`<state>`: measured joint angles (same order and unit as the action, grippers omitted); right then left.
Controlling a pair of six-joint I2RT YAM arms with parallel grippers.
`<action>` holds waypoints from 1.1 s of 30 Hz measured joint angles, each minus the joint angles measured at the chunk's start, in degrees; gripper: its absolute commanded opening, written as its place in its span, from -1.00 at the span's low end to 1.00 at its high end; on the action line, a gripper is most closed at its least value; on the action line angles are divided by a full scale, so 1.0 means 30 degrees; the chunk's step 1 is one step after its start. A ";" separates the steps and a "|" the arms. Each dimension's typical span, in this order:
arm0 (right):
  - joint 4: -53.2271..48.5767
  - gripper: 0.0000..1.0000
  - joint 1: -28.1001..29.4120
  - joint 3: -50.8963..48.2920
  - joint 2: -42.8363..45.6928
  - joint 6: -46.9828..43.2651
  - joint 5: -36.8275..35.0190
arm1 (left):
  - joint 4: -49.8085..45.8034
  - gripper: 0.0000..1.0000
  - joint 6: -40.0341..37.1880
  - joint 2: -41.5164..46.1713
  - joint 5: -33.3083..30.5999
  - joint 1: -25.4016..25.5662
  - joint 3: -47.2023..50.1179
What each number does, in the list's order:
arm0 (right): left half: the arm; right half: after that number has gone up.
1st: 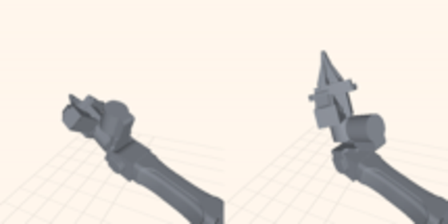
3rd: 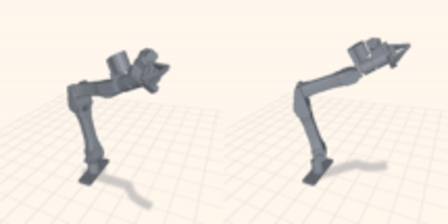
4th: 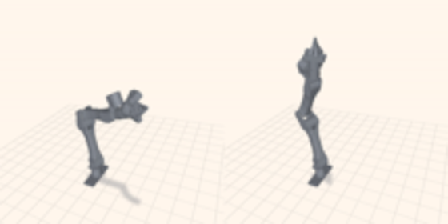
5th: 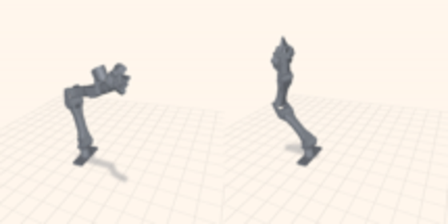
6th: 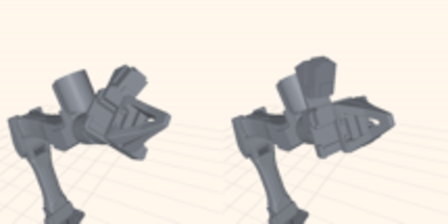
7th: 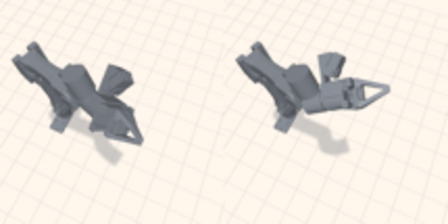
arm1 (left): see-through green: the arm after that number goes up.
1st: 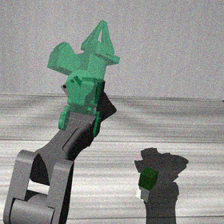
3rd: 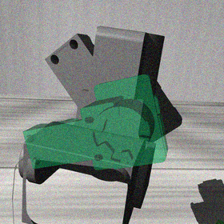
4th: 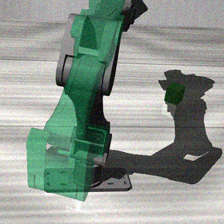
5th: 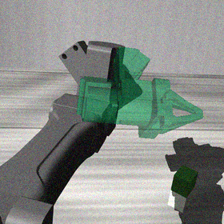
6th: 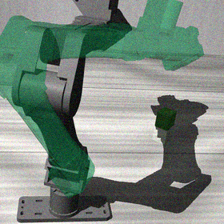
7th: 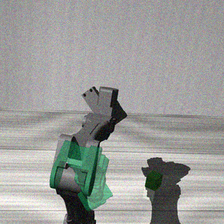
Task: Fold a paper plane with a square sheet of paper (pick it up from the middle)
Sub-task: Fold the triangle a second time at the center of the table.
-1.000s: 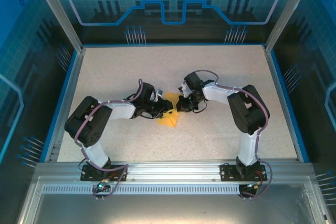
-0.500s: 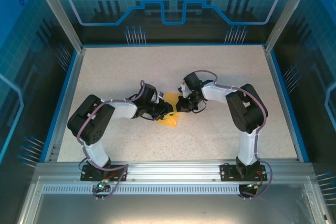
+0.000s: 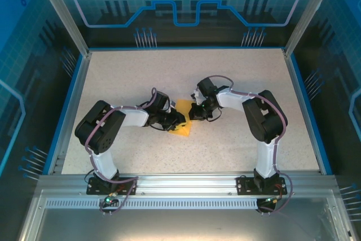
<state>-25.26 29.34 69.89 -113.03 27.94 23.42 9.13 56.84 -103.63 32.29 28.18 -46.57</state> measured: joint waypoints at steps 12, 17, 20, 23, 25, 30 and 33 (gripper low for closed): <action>0.0160 -0.81 0.0015 0.0211 -0.0233 -0.0197 0.0291 | -0.0517 -0.54 -0.0066 -0.0087 -0.0459 0.0022 -0.0080; 0.0146 -0.81 0.0015 0.0211 -0.0233 -0.0211 0.0240 | -0.0539 -0.53 -0.0066 -0.0087 -0.0481 0.0029 -0.0087; 0.0138 -0.81 0.0051 0.0226 -0.0299 -0.0226 0.0160 | -0.0561 -0.53 -0.0066 -0.0087 -0.0481 0.0036 -0.0117; 0.0095 -0.81 0.0124 0.0372 -0.0474 -0.0291 -0.0007 | -0.0612 -0.52 -0.0058 -0.0087 -0.0466 0.0036 -0.0211; 0.0058 -0.81 0.0138 0.0495 -0.0568 -0.0357 -0.0029 | -0.0532 -0.51 -0.0051 -0.0080 -0.0459 0.0036 -0.0226; 0.0058 -0.81 0.0219 0.0634 -0.0678 -0.0364 -0.0219 | -0.0437 -0.51 -0.0044 0.0080 -0.0452 0.0036 -0.0291; 0.0058 -0.81 0.0219 0.0641 -0.0692 -0.0401 -0.0226 | -0.0357 -0.51 -0.0029 0.0109 -0.0459 0.0036 -0.0342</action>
<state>-25.08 30.00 71.81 -115.11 26.74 22.74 8.05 56.75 -103.31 30.92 28.29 -47.59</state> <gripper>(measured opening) 0.095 0.246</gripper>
